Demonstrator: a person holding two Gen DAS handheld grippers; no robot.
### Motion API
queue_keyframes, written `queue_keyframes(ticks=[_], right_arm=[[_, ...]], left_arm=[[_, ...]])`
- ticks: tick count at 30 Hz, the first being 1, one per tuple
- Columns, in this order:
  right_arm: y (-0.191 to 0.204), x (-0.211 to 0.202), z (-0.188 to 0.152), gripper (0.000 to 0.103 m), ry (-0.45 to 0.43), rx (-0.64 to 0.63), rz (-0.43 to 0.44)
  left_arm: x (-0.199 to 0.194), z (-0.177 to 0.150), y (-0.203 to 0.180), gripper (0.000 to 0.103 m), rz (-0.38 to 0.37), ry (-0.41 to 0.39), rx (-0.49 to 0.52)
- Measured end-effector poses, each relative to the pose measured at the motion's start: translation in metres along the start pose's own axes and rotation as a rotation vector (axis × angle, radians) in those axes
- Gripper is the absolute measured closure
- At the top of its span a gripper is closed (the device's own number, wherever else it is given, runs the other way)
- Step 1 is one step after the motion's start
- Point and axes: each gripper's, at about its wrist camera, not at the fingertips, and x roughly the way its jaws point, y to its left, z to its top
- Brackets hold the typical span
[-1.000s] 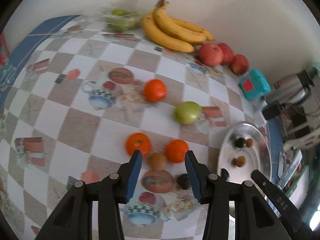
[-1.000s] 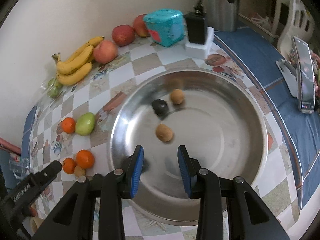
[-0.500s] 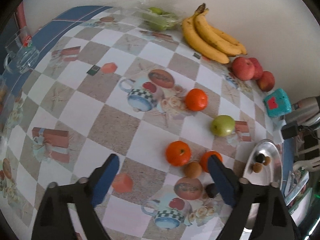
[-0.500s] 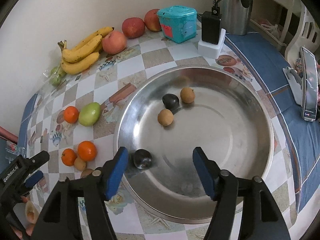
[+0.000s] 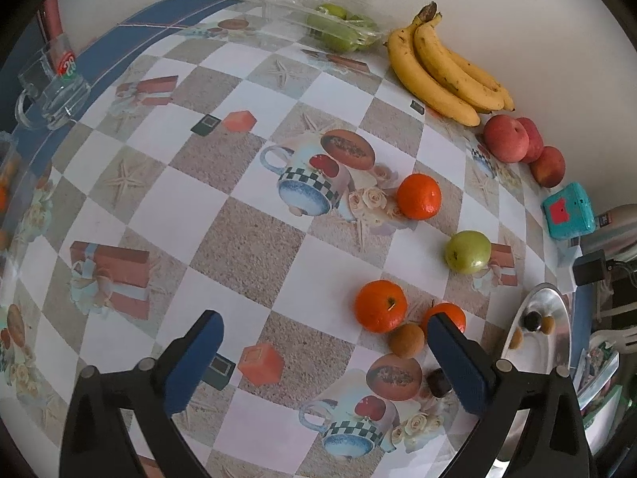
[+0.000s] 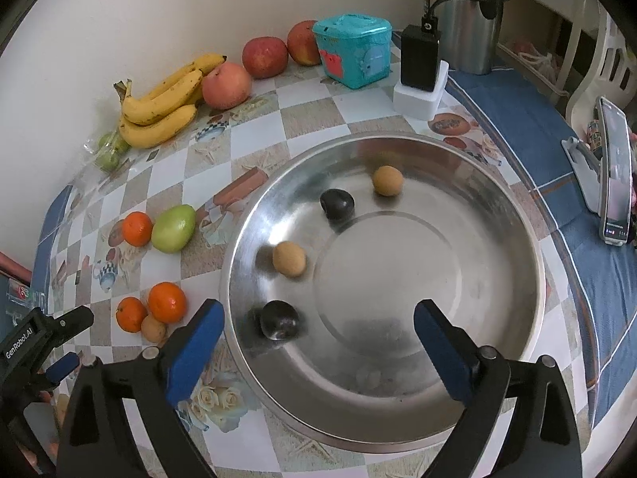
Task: Organize fruits
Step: 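Move the left gripper toward an orange while the right gripper approaches a dark plum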
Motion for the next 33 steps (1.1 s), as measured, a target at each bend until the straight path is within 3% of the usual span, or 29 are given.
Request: queue_keyframes(ticks=[10, 17, 33], right_arm=[[0.009, -0.002, -0.001, 0.007, -0.016, -0.018, 0.018], [0.038, -0.004, -0.006, 0.007, -0.012, -0.099, 0.069], [0.103, 0.008, -0.006, 0.007, 0.043, -0.142, 0.144]], left_arm=[[-0.004, 0.002, -0.001, 0.000, 0.034, -0.037, 0.040], [-0.008, 0.008, 0.003, 0.000, 0.078, -0.069, 0.069], [-0.008, 0.024, 0.012, 0.000, 0.045, -0.057, 0.065]])
